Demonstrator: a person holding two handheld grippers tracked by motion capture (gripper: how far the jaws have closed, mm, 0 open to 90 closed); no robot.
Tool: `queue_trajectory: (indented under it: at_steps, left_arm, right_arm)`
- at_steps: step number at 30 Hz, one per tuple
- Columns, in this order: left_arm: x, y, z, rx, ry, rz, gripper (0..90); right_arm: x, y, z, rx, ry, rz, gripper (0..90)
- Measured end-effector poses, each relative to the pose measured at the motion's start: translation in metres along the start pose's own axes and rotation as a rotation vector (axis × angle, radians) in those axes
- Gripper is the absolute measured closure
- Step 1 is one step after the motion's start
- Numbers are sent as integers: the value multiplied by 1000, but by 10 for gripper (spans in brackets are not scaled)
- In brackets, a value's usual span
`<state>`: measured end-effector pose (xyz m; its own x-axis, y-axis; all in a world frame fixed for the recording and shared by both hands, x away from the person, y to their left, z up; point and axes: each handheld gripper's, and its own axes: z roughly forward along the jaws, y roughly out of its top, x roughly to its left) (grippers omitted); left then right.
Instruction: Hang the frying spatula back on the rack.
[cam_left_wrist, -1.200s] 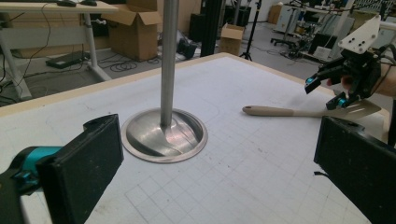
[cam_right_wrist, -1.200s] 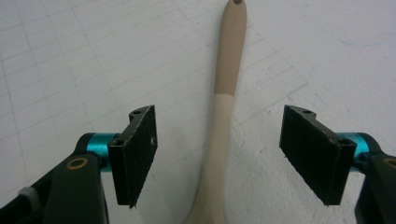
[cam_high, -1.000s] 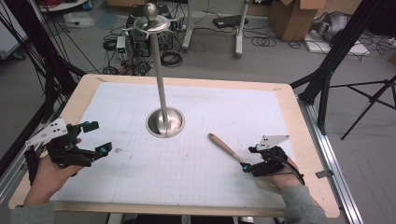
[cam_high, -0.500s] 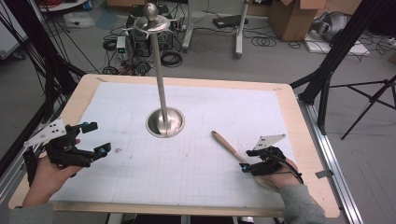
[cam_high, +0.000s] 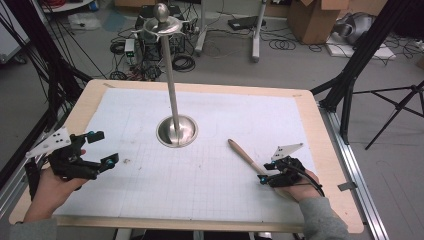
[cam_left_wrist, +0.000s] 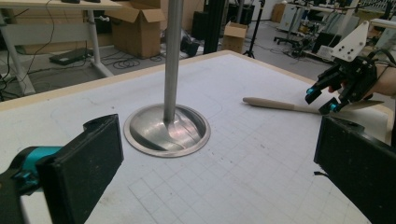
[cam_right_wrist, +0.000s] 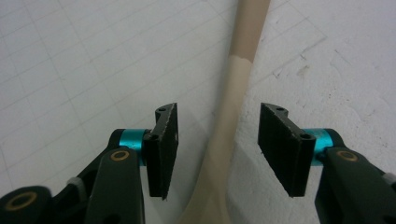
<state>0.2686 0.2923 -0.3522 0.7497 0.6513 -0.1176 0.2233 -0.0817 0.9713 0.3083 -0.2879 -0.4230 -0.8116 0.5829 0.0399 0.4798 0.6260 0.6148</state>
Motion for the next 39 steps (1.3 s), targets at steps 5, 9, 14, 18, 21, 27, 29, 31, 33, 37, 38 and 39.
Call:
queue_trajectory:
  at_steps: [5, 9, 14, 18, 21, 27, 29, 31, 33, 37, 38, 39]
  left_arm:
    - [0, 0, 0, 1, 0, -1, 17]
    - [0, 0, 0, 0, 1, 0, 18]
    - [0, -1, 0, 2, 1, -2, 17]
    - [1, -1, -1, 2, 4, -1, 18]
    - [1, -1, -1, 3, 4, -1, 18]
    - [1, -1, -1, 3, 6, -1, 18]
    - [1, -1, -1, 4, 7, -2, 18]
    - [1, -1, -1, 3, 8, -3, 17]
    - [1, -1, -1, 3, 8, -4, 18]
    - [1, -1, -2, 1, 9, -4, 18]
    - [1, -1, -2, 1, 9, -5, 17]
    - [1, -1, -2, 2, 9, -4, 18]
  right_arm:
    - [-1, 0, 1, 10, 0, 17, 521]
    - [-3, -1, 1, 15, 2, 31, 541]
    - [-4, -1, 3, 33, 12, 42, 562]
    - [-5, -2, 3, 39, 14, 53, 578]
    - [-5, -2, 3, 43, 15, 61, 583]
    - [-5, -2, 4, 47, 9, 64, 596]
    - [-4, -2, 3, 51, 4, 62, 611]
    - [-3, -2, 3, 52, 0, 58, 634]
    - [-3, -3, 3, 55, -4, 59, 664]
    - [-2, -2, 2, 59, -1, 56, 711]
    - [-1, -2, 2, 58, -3, 56, 711]
    - [-1, -3, 2, 60, -1, 58, 712]
